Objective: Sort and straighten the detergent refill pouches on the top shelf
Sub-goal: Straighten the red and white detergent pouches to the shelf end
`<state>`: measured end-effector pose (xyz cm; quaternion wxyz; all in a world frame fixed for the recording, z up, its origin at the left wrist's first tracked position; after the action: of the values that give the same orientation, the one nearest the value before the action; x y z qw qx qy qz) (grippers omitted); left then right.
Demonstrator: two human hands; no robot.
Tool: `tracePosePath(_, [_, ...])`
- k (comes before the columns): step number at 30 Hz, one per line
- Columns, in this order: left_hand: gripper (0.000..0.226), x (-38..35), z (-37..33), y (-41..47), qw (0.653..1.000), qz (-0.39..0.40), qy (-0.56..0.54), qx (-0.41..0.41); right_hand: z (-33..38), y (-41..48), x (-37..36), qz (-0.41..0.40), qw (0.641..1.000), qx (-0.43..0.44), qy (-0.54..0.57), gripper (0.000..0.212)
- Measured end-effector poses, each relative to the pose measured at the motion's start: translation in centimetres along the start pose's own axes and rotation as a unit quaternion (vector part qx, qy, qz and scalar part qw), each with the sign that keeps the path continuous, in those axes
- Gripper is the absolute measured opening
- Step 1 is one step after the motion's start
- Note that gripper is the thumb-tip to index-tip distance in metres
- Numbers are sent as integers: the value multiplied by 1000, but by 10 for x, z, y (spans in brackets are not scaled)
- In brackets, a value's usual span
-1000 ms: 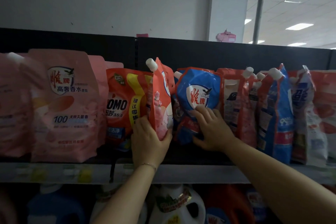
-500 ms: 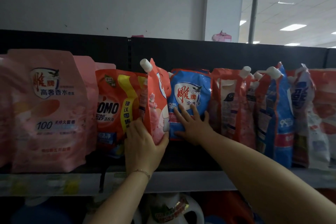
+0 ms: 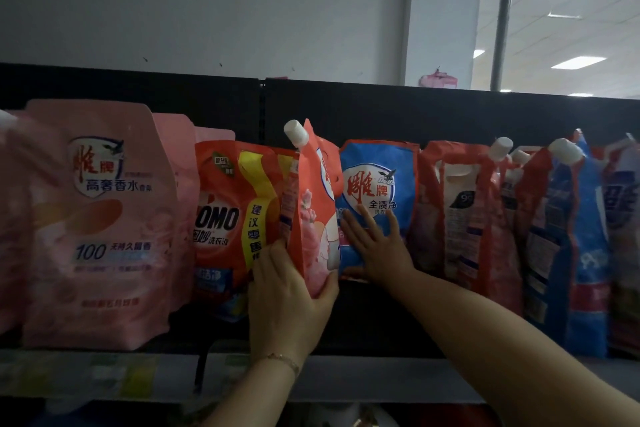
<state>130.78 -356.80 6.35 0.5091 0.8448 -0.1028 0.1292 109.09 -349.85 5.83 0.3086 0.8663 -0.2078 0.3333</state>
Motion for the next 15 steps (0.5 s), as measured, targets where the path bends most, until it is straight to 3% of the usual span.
tracePosePath(11, [75,-1,1,-2,1000,11,-3,7,4,-33,15,112,989,48,79,99])
tracePosePath(15, [74,0,0,-1,1000,15,-4,8,6,-45,38,98,983,46,148,94])
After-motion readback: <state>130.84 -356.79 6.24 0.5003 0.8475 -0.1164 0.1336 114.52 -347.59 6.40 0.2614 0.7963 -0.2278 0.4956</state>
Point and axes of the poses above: each hand's wrist, its own y-axis towards the middle knuckle, its own x-axis out of the back of the hand, z = x × y, the point moved 10 cm from there along y, towards the middle knuckle
